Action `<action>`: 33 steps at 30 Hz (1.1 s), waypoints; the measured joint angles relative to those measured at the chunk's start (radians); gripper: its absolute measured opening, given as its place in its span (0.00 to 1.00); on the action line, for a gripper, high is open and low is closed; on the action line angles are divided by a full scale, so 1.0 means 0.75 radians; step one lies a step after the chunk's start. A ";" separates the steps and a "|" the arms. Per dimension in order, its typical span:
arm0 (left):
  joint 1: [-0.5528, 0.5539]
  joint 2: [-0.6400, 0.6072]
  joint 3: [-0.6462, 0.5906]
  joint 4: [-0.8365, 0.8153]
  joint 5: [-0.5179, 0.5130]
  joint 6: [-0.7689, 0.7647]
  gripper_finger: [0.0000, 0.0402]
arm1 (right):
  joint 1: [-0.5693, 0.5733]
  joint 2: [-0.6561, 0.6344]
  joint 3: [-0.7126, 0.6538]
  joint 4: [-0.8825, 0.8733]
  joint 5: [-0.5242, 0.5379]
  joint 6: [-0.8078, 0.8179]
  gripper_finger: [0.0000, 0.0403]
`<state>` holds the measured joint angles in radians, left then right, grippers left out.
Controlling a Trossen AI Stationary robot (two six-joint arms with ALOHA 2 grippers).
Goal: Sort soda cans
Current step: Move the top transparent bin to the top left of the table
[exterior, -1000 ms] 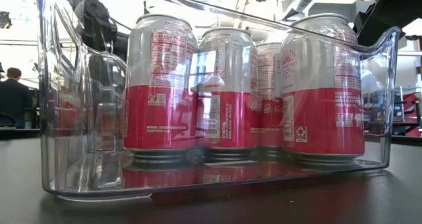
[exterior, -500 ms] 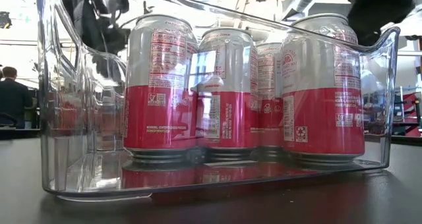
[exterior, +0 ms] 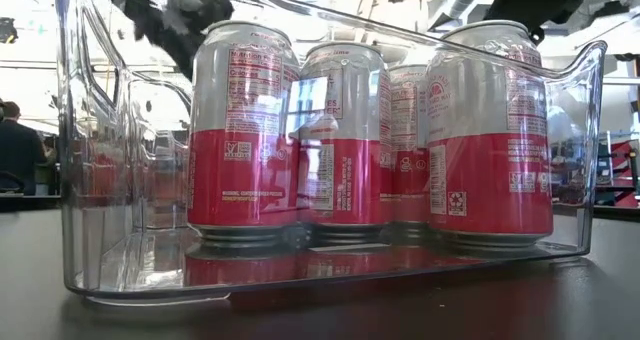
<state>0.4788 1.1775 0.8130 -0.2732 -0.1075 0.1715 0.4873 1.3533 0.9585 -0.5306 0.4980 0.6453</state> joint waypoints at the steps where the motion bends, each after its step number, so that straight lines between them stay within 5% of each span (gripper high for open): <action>1: 0.006 0.046 0.016 0.016 0.002 0.014 0.00 | 0.000 0.000 0.000 0.001 0.000 0.000 0.49; 10: 0.041 0.432 0.286 0.034 0.038 0.123 0.00 | 0.003 0.000 0.000 0.004 0.000 -0.004 0.49; 18: 0.082 0.695 0.516 -0.137 -0.087 0.121 0.00 | 0.004 0.000 0.000 0.005 0.000 -0.031 0.49; 33: 0.154 0.752 0.558 -0.266 -0.191 -0.040 0.00 | -0.007 0.000 0.000 0.005 0.000 -0.069 0.49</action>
<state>0.5943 1.7412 1.2316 -0.4730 -0.2510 0.1413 0.4824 1.3533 0.9583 -0.5266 0.4980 0.5934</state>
